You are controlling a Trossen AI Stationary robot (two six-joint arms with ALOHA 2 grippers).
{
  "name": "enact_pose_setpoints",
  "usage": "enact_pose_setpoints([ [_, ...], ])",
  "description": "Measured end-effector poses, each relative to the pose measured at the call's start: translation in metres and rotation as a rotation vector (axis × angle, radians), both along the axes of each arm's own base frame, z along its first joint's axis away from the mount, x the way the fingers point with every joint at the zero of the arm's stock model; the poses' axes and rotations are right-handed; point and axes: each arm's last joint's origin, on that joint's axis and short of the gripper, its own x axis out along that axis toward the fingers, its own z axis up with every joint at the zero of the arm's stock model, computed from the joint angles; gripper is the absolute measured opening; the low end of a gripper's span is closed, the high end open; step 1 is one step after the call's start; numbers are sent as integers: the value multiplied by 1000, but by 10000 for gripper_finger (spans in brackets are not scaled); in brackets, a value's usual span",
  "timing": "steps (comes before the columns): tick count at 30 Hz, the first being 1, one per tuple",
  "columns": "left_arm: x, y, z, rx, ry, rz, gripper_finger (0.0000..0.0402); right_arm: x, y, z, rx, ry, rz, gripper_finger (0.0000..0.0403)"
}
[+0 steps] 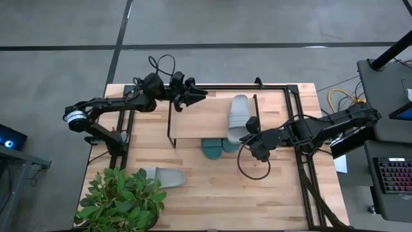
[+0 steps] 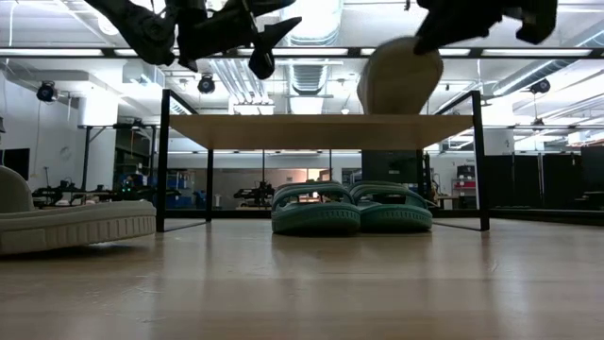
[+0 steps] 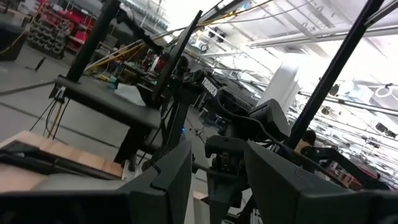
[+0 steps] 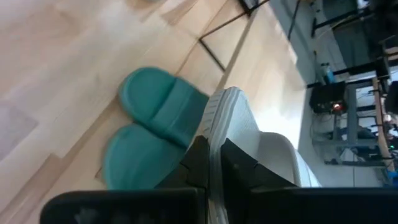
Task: Pick and place slides into the shelf
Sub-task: Put the right gray slides on the shelf
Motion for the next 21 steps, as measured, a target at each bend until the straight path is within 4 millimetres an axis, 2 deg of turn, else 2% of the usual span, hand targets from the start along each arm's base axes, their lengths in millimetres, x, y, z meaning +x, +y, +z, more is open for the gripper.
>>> enact_pose_setpoints([
  [16,-1,0,-4,-8,9,6,133,-19,-1,-2,195,54,14,11],
  [21,-1,0,-5,-9,10,6,133,-20,-1,-11,220,79,-7,11],
])
